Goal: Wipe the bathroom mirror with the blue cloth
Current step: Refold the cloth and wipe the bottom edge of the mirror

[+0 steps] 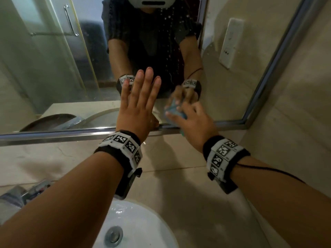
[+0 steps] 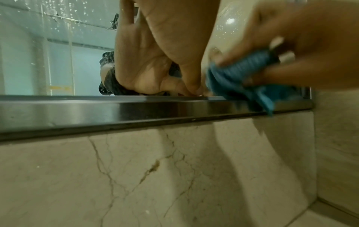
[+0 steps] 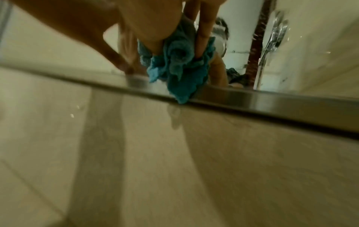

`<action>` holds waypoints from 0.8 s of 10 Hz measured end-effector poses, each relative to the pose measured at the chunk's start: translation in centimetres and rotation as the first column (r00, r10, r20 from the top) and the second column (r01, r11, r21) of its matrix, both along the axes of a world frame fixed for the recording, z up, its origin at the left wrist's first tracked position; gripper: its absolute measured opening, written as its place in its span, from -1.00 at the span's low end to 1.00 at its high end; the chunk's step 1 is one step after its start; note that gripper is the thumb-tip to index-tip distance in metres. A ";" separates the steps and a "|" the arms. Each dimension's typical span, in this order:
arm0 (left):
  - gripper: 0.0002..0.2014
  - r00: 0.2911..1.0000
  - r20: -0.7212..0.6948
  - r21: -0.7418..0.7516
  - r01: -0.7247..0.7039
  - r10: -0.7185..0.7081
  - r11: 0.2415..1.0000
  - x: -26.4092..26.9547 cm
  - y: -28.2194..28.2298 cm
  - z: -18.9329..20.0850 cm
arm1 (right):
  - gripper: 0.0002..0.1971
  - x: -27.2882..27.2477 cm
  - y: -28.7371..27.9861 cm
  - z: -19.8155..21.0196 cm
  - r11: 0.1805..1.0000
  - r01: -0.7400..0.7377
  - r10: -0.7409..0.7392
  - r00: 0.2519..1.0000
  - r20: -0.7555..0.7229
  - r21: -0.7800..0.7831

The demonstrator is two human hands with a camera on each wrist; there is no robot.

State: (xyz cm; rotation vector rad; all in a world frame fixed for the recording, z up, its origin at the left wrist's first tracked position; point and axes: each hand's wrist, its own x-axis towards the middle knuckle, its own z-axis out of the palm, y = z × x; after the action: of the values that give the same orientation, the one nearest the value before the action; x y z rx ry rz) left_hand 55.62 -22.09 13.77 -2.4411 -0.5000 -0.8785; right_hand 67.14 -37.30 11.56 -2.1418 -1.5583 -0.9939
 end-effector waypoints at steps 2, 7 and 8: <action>0.19 1.000 -0.005 -0.023 -0.027 0.027 0.999 0.0 -0.6 0.0 | -0.63 3.0 -4.4 1.7 0.963 0.094 -0.047 0.981 -0.191 0.251; 0.34 0.997 -0.066 -0.054 -0.048 0.044 0.997 -0.2 -0.9 0.5 | -0.55 2.9 -4.1 3.0 0.950 0.208 -0.114 0.925 -0.362 0.234; 0.35 0.997 -0.073 -0.065 -0.042 0.037 0.997 -0.1 -0.7 0.5 | -0.71 4.0 -3.9 3.7 0.846 0.259 -0.088 0.930 -0.357 0.467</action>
State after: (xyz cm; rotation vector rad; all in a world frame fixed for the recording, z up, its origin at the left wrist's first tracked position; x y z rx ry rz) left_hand 55.56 -22.83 14.24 -2.5043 -0.5580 -0.7670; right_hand 71.12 -41.19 15.26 -1.9567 -0.8349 -0.9189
